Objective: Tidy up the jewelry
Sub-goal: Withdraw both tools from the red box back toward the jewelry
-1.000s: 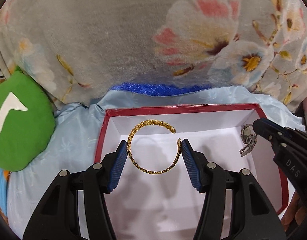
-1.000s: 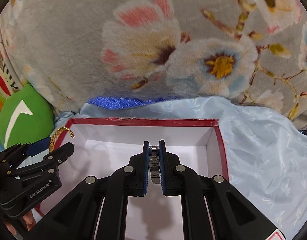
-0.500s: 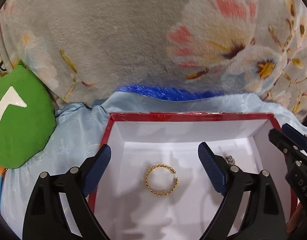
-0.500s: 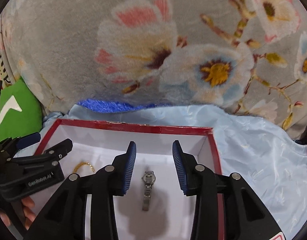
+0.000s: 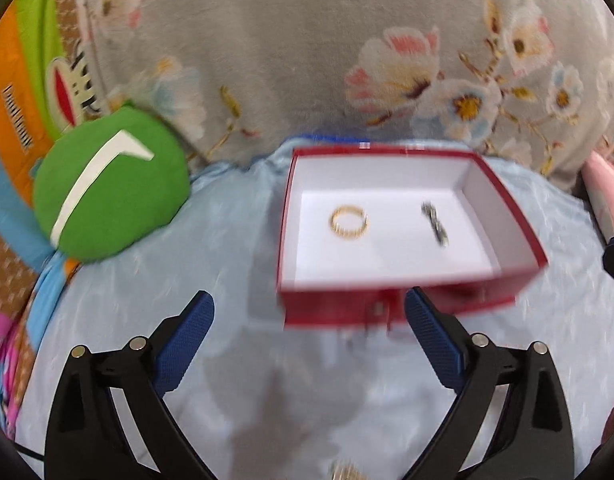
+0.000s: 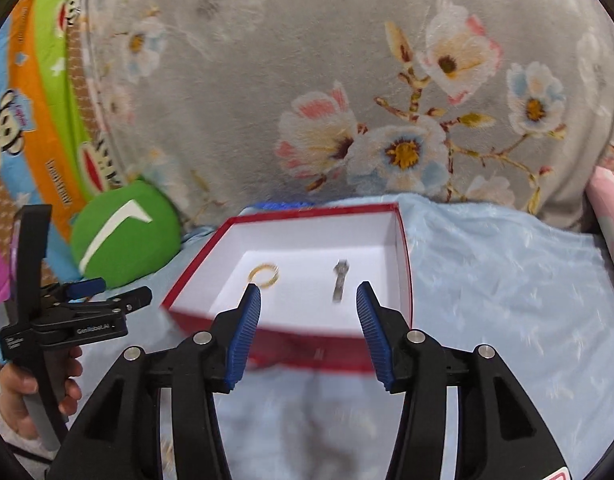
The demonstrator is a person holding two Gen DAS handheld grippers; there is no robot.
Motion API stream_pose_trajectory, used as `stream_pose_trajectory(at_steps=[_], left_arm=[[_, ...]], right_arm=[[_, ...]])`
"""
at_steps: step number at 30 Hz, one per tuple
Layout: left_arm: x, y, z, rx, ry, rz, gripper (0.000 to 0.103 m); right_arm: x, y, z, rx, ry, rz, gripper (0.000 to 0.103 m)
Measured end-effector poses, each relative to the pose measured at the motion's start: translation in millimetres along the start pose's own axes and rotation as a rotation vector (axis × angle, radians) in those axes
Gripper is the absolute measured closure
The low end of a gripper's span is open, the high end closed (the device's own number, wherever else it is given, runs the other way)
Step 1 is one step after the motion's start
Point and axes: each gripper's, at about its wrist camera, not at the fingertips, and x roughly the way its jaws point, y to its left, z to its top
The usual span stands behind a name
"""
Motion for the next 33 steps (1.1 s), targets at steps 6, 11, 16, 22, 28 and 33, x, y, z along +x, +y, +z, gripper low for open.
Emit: stream_pose_trajectory(at_steps=[6,11,16,22,28,33], left_arm=[[-42.9,9.4,-94.0,-0.029,0.131,-0.022,0.009],[-59.0,16.4,-151.5,-0.098,0.227,-0.065,0.009],[-64.2,10.3,-186.1,-0.104,0.273,-0.064,0.009],[-73.9,10.0,-205.4,-0.102,0.291,-0.065,0.009],[-67.1,16.1,-221.4,-0.107,0.321,-0.051,0.010],[-62.1,29.5,-220.1,-0.136,0.318,-0.036,0.010]], right_arm=[[-74.2,21.1,-88.9,0.026,0.090,0.037,0.051],[-95.0,38.6,-151.1,0.017,0.197,0.031,0.051],[-89.6,52.1,-185.7,0.022,0.260,0.048,0.051],[-83.9,57.6,-196.5,0.038,0.285,0.047,0.051],[-61.5,60.2,-184.4,0.034,0.289,0.042,0.051],[-33.9,86.2,-166.1,-0.030,0.261,0.082,0.051]])
